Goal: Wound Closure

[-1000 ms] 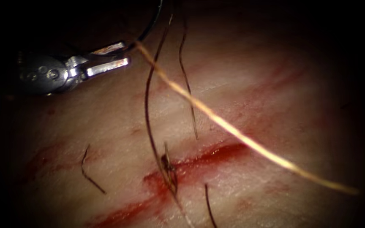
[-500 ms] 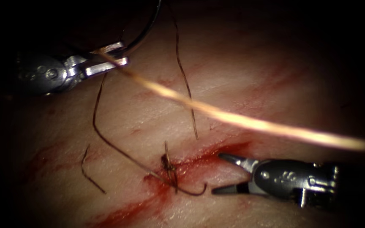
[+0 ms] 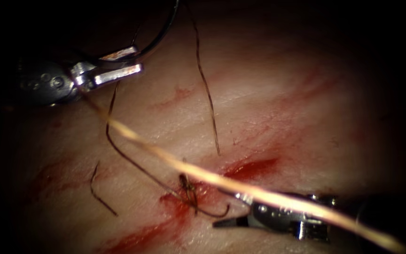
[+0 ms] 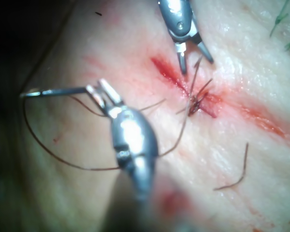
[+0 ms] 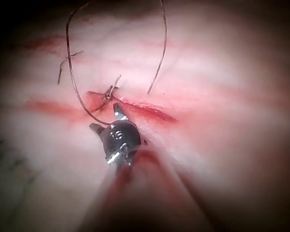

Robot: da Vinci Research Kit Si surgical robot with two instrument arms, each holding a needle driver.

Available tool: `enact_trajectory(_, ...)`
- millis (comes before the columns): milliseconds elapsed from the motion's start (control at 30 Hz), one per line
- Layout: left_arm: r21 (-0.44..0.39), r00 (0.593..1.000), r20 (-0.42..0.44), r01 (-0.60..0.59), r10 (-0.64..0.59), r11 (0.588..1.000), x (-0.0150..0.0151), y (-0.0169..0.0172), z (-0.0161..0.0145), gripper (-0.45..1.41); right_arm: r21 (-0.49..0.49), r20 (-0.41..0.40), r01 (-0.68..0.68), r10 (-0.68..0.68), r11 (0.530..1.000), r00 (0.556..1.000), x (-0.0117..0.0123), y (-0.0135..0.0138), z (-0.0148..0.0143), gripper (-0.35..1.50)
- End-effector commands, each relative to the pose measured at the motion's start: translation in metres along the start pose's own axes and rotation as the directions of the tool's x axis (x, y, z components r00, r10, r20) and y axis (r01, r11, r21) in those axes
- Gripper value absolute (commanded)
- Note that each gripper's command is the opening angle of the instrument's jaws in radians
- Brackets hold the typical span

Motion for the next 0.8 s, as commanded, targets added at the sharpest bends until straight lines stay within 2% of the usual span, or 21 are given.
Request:
enact_trajectory(33, -0.001, 1.000, -0.001, 0.000, 0.000, 1.000, -0.0006, 0.0003, 0.0005, -0.45, 0.011, 0.003, 0.016, -0.017, 1.000, 1.000, -0.0001, -0.0006, 0.0006, 1.45)
enact_trajectory(133, -0.001, 1.000, -0.001, 0.000, 0.000, 1.000, -0.0006, 0.0003, 0.0005, -0.45, 0.018, 0.016, 0.025, -0.025, 1.000, 1.000, -0.0002, -0.0009, 0.0007, 1.41)
enact_trajectory(367, 0.000, 1.000, 0.000, 0.000, 0.000, 1.000, -0.0005, 0.0003, 0.0005, -0.45, -0.003, -0.020, 0.058, -0.058, 0.998, 0.998, 0.0002, -0.0007, 0.0017, 1.25)
enact_trajectory(433, 0.000, 1.000, -0.001, 0.000, 0.000, 1.000, -0.0005, 0.0003, 0.0005, -0.45, -0.006, -0.019, 0.058, -0.058, 0.998, 0.998, 0.0002, -0.0005, 0.0017, 0.86)
enact_trajectory(467, 0.000, 1.000, -0.001, 0.000, 0.000, 1.000, -0.0005, 0.0003, 0.0005, -0.45, 0.004, -0.023, 0.058, -0.058, 0.998, 0.998, 0.0002, -0.0005, 0.0016, 0.46)
enact_trajectory(500, -0.001, 1.000, -0.001, 0.000, 0.000, 1.000, -0.0005, 0.0003, 0.0005, -0.45, 0.016, -0.028, 0.059, -0.059, 0.998, 0.998, 0.0001, -0.0005, 0.0014, -0.06)
enact_trajectory(533, -0.001, 1.000, -0.001, 0.001, -0.001, 1.000, -0.0005, 0.0003, 0.0004, -0.45, 0.018, -0.029, 0.060, -0.060, 0.998, 0.998, 0.0000, -0.0006, 0.0010, -0.35)
enact_trajectory(700, -0.001, 1.000, -0.001, 0.001, -0.001, 1.000, -0.0005, 0.0003, 0.0005, -0.45, 0.020, 0.020, 0.062, -0.063, 0.998, 0.998, -0.0005, -0.0009, 0.0000, -0.35)
enact_trajectory(800, -0.001, 1.000, -0.001, 0.001, -0.001, 1.000, -0.0005, 0.0003, 0.0005, -0.45, 0.025, 0.021, 0.056, -0.056, 0.998, 0.998, -0.0002, -0.0011, -0.0005, -0.35)
